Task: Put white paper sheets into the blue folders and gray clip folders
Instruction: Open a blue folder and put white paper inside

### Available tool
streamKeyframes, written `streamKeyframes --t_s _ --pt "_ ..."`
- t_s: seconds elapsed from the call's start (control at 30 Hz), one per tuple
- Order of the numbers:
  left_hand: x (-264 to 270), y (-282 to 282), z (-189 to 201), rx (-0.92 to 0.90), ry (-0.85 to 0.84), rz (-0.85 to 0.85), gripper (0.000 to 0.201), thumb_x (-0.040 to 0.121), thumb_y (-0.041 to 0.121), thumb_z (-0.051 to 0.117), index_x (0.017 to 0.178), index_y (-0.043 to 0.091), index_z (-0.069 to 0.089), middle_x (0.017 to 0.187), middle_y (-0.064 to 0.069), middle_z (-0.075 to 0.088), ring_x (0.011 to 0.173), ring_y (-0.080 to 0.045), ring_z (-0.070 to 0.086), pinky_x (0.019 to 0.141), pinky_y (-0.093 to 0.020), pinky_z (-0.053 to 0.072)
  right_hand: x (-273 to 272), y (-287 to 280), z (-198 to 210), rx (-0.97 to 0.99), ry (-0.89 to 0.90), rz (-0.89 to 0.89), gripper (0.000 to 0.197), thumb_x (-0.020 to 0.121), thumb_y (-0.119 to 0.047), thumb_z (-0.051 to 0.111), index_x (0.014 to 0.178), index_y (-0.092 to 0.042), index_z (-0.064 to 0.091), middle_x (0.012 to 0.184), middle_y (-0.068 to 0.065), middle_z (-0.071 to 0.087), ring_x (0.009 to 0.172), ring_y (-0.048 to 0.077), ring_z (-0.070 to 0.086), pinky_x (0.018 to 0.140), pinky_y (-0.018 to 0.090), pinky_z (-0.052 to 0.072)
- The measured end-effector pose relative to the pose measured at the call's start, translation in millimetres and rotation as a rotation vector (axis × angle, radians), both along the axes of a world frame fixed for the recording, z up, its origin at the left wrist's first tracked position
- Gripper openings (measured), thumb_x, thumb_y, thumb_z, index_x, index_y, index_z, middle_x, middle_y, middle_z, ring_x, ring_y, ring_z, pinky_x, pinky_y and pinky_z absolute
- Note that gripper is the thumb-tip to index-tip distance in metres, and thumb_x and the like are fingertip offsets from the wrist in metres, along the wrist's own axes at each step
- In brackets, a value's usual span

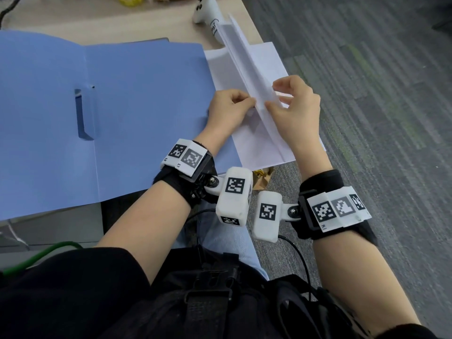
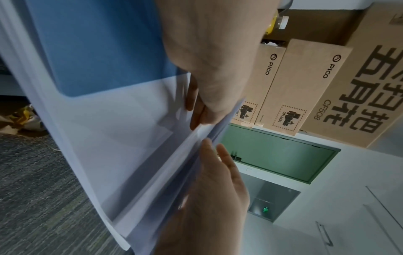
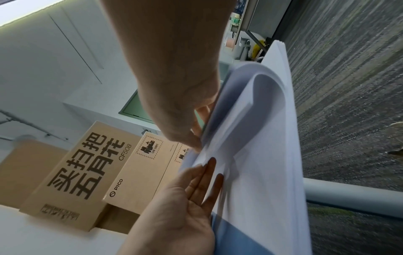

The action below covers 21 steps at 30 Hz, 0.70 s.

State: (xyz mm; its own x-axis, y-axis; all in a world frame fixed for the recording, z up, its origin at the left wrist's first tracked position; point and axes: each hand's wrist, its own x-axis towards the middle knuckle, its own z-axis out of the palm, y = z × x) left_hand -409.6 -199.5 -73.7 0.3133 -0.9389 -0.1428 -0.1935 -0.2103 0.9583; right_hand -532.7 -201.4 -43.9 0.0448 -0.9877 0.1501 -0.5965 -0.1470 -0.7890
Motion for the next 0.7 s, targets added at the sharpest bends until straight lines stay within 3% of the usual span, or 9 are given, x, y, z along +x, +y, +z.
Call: streamKeyframes --t_s 0.07,0.13,0.2,0.23,0.3,0.37,0.47,0.57,0.7 --pt "0.3 -0.3 1.4 0.003 0.034 -0.005 0.02 0.081 0.016 0.065 0.061 0.021 0.063 0.062 -0.001 0.063 0.063 -0.015 0.058 0.071 -0.028 0.045 -3.6 -2.1 0.7 -0.023 0.131 -0.024 0.039 0.08 -0.018 0.062 0.118 -0.009 0.057 0.121 0.004 0.063 0.112 0.026 0.059 0.094 0.043 0.047" --pt "0.8 0.1 5.1 -0.006 0.065 -0.017 0.02 0.084 0.01 0.062 0.065 0.016 0.062 0.064 -0.003 0.062 0.061 -0.012 0.058 0.071 -0.026 0.046 -4.8 -1.9 3.2 -0.047 0.26 -0.014 0.053 0.083 -0.032 0.064 0.129 -0.01 0.051 0.137 0.008 0.051 0.127 0.027 0.048 0.104 0.041 0.038" --pt "0.0 1.6 11.7 -0.026 0.082 -0.031 0.022 0.086 0.007 0.06 0.066 0.014 0.06 0.063 -0.001 0.059 0.054 -0.001 0.055 0.063 -0.015 0.046 -1.7 1.9 6.7 -0.057 0.396 0.066 0.07 0.08 -0.045 0.066 0.136 -0.009 0.045 0.149 0.011 0.037 0.138 0.025 0.035 0.114 0.043 0.021" --pt "-0.5 2.2 15.6 -0.037 0.08 -0.036 0.024 0.087 0.006 0.059 0.065 0.015 0.058 0.062 0.001 0.056 0.049 0.005 0.051 0.057 -0.009 0.042 1.0 4.0 6.6 -0.052 0.452 0.107 0.073 0.079 -0.047 0.066 0.136 -0.008 0.045 0.149 0.012 0.037 0.139 0.025 0.034 0.114 0.043 0.02" --pt "-2.2 3.5 22.6 -0.071 0.074 -0.053 0.027 0.087 0.005 0.059 0.063 0.016 0.055 0.06 0.004 0.051 0.044 0.008 0.046 0.051 -0.005 0.036 5.1 9.3 5.2 -0.033 0.501 0.15 0.065 0.079 -0.04 0.065 0.131 -0.006 0.045 0.137 0.015 0.048 0.128 0.03 0.044 0.1 0.041 0.035" --pt "-2.5 5.1 28.5 -0.1 0.071 -0.067 0.028 0.086 0.005 0.06 0.062 0.018 0.054 0.055 0.01 0.048 0.043 0.008 0.043 0.049 -0.005 0.032 6.4 15.2 7.5 -0.004 0.529 0.136 0.053 0.084 -0.025 0.057 0.132 -0.006 0.04 0.123 0.016 0.056 0.115 0.037 0.051 0.083 0.04 0.04" --pt "-3.6 9.9 35.8 -0.138 0.04 -0.087 0.026 0.085 0.009 0.063 0.062 0.019 0.058 0.046 0.017 0.052 0.048 0.008 0.046 0.052 -0.005 0.033 4.0 21.9 16.9 0.051 0.603 0.052 0.039 0.09 -0.012 0.043 0.129 -0.005 0.042 0.12 0.023 0.055 0.109 0.043 0.051 0.076 0.041 0.038" --pt "-2.7 15.4 41.5 -0.198 -0.007 -0.094 0.018 0.081 0.018 0.069 0.065 0.019 0.064 0.064 0.008 0.066 0.065 -0.003 0.06 0.066 -0.015 0.045 3.2 26.6 25.9 0.042 0.545 -0.035 0.025 0.089 -0.009 0.041 0.113 -0.003 0.049 0.115 0.026 0.055 0.105 0.044 0.053 0.072 0.041 0.037" --pt "10.8 27.0 45.5 -0.244 -0.051 -0.025 0.009 0.08 0.022 0.072 0.074 0.016 0.069 0.07 0.009 0.066 0.069 -0.005 0.061 0.074 -0.022 0.05 3.7 28.3 35.4 -0.044 0.459 -0.149 0.035 0.083 -0.001 0.037 0.113 -0.006 0.052 0.104 0.021 0.059 0.09 0.043 0.054 0.065 0.036 0.03"
